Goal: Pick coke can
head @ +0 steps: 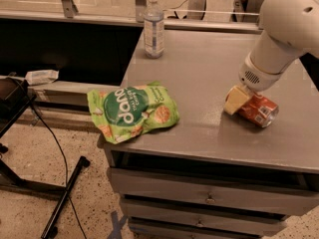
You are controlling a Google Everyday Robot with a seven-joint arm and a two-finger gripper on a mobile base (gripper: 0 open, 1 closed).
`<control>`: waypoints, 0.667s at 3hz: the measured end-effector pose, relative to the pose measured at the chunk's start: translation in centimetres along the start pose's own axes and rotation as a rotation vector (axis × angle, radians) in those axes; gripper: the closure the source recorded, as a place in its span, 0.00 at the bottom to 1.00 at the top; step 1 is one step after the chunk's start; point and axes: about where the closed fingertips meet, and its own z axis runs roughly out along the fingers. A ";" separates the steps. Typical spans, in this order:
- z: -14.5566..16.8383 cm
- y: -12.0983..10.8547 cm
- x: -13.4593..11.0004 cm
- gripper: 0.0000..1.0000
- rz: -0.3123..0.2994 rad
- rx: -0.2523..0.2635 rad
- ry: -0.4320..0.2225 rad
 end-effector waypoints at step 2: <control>-6.6 -0.1 -2.1 0.99 -0.112 -0.031 -0.093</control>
Offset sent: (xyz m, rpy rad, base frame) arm -0.0039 0.0204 0.1778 0.0954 -0.1772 0.3504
